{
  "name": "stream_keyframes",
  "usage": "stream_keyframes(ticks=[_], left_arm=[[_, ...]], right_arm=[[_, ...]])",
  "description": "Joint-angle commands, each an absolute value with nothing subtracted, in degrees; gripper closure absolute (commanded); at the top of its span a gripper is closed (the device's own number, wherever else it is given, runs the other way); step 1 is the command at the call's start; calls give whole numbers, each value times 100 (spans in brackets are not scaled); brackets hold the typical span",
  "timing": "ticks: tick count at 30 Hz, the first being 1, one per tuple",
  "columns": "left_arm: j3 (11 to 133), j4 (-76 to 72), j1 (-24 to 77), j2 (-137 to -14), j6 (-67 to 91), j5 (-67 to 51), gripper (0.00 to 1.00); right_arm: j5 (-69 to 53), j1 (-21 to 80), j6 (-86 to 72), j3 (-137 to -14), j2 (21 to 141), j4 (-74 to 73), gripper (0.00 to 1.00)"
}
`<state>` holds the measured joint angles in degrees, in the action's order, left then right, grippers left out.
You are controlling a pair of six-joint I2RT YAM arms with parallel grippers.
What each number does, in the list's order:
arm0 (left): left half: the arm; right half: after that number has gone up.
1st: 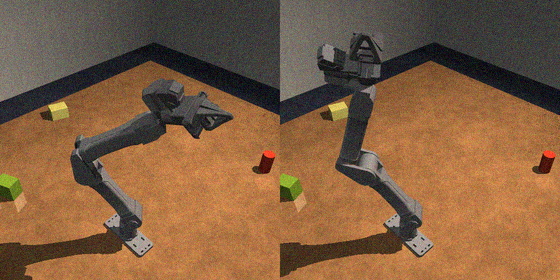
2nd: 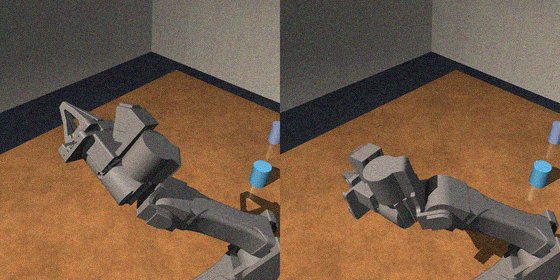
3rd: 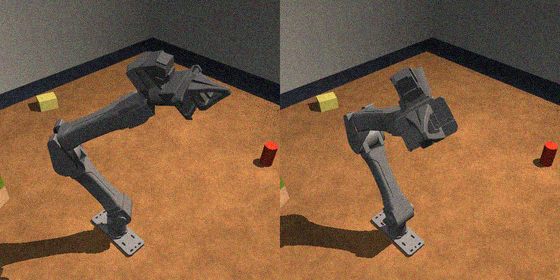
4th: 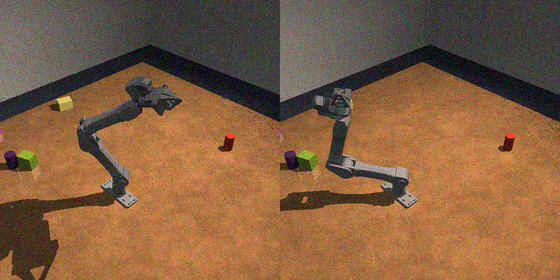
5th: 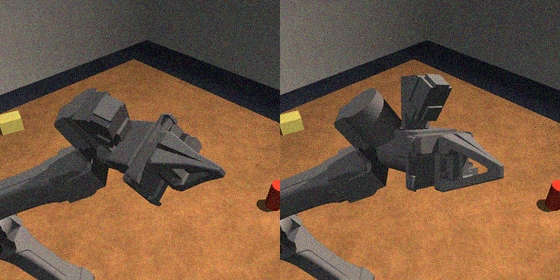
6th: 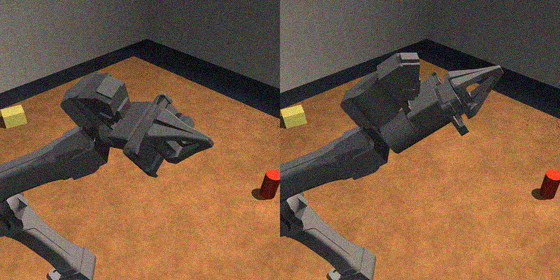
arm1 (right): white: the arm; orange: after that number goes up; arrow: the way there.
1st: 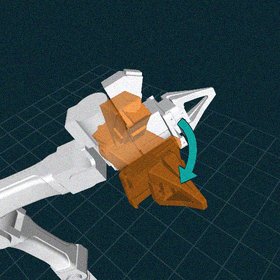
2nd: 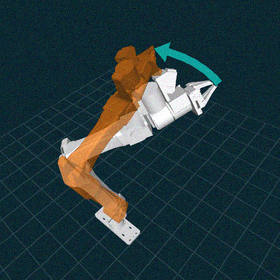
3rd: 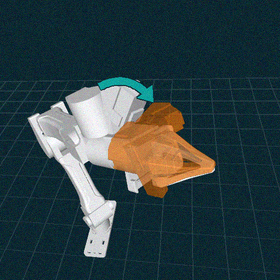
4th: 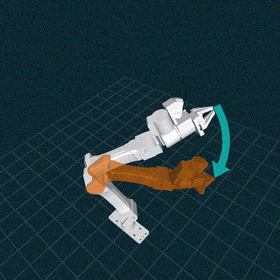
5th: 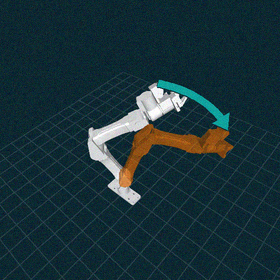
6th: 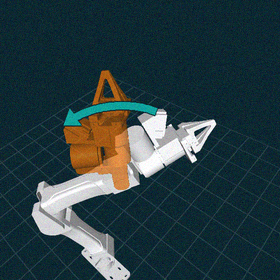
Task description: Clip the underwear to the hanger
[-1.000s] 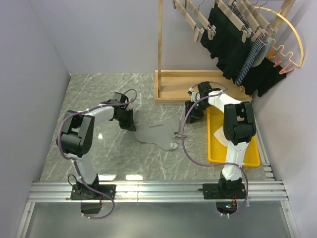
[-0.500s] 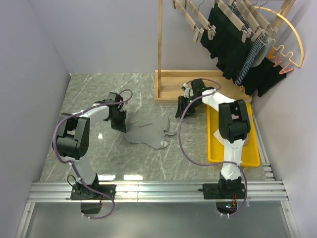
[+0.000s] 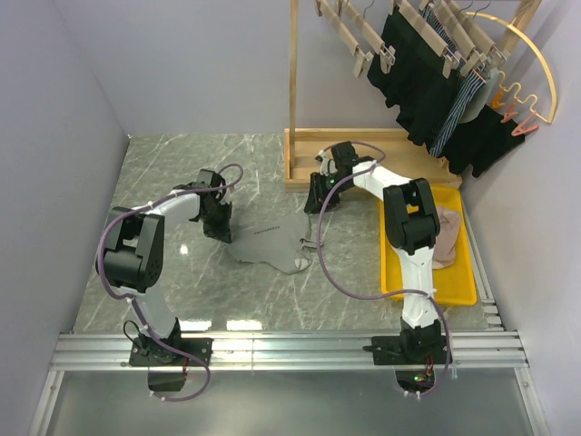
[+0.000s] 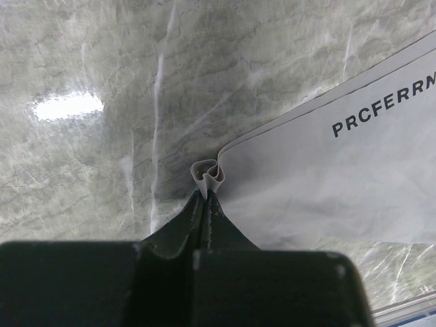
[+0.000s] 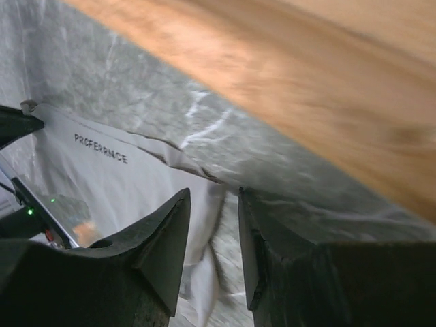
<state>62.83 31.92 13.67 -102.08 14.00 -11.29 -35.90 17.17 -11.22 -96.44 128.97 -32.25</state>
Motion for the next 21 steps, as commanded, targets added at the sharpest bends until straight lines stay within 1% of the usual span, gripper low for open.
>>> stream_keyframes(ticks=[1,8,10,11,12,13,14,18,21], left_arm=[[6275,3357,1354,-10160,1310,-1239,100],[6311,3401,1353,-10143,1318,-1239,100],[6319,3384,1345,-10143,1318,-1222,100],[6319,3384,1345,-10134,1318,-1230,100],[6328,3375,1336,-10134,1327,-1248,100],[6328,3375,1327,-10108,1336,-1274,100],[6354,3366,1292,-10099,1336,-1274,100],[6661,3322,1143,-10002,1249,-1292,100],[7030,3156,1037,-9774,1073,-1353,100]], right_arm=[[-3410,1960,-1028,-9738,13157,-3506,58],[-3191,2065,-906,-9800,13175,-3788,59],[-3155,2100,-870,-9826,13192,-3779,64],[-3164,2092,-861,-9826,13192,-3788,68],[-3173,2092,-853,-9861,13184,-3797,79],[-3182,2092,-826,-9879,13149,-3814,86],[-3173,2100,-757,-9896,13105,-3832,100],[-3103,1995,-615,-9748,12561,-3631,100],[-3146,1864,-510,-9660,11763,-3481,100]])
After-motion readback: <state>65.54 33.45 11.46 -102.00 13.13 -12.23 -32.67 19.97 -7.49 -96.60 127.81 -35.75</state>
